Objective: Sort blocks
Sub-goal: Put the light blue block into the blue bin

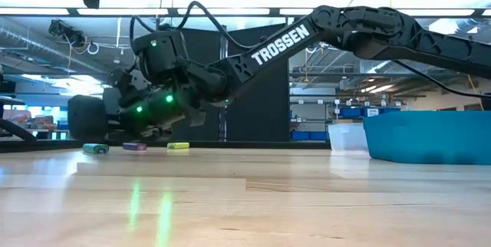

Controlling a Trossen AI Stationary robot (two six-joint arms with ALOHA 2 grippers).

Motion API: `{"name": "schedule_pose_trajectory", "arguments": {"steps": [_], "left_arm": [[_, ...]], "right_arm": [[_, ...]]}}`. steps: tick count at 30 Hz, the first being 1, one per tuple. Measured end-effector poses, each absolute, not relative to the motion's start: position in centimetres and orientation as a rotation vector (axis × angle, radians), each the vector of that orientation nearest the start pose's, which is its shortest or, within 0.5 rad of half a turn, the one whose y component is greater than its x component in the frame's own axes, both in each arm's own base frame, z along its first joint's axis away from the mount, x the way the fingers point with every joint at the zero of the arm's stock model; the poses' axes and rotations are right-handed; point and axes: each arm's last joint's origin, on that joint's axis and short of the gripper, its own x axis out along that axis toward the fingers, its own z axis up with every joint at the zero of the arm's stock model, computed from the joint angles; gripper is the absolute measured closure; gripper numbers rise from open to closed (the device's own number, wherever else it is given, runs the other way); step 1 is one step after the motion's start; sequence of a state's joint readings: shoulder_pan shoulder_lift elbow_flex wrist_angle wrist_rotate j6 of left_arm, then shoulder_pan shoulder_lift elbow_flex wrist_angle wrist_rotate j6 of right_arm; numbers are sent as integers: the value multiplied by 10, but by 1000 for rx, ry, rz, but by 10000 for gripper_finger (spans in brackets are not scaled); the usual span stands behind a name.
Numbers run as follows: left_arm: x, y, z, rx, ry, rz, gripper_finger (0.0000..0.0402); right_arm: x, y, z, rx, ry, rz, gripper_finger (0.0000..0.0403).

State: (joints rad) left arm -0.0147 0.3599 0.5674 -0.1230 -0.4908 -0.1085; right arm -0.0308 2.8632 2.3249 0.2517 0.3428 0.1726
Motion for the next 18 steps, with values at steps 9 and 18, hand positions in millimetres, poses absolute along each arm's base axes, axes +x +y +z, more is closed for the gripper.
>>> {"name": "schedule_pose_trajectory", "arguments": {"steps": [9, 18], "left_arm": [[93, 12, 316, -130, -134, 470, 314], [93, 12, 316, -133, -136, 469, 314]], "right_arm": [[605, -32, 74, 128, 258, -398, 77], [604, -27, 70, 94, 309, -412, 77]]}}
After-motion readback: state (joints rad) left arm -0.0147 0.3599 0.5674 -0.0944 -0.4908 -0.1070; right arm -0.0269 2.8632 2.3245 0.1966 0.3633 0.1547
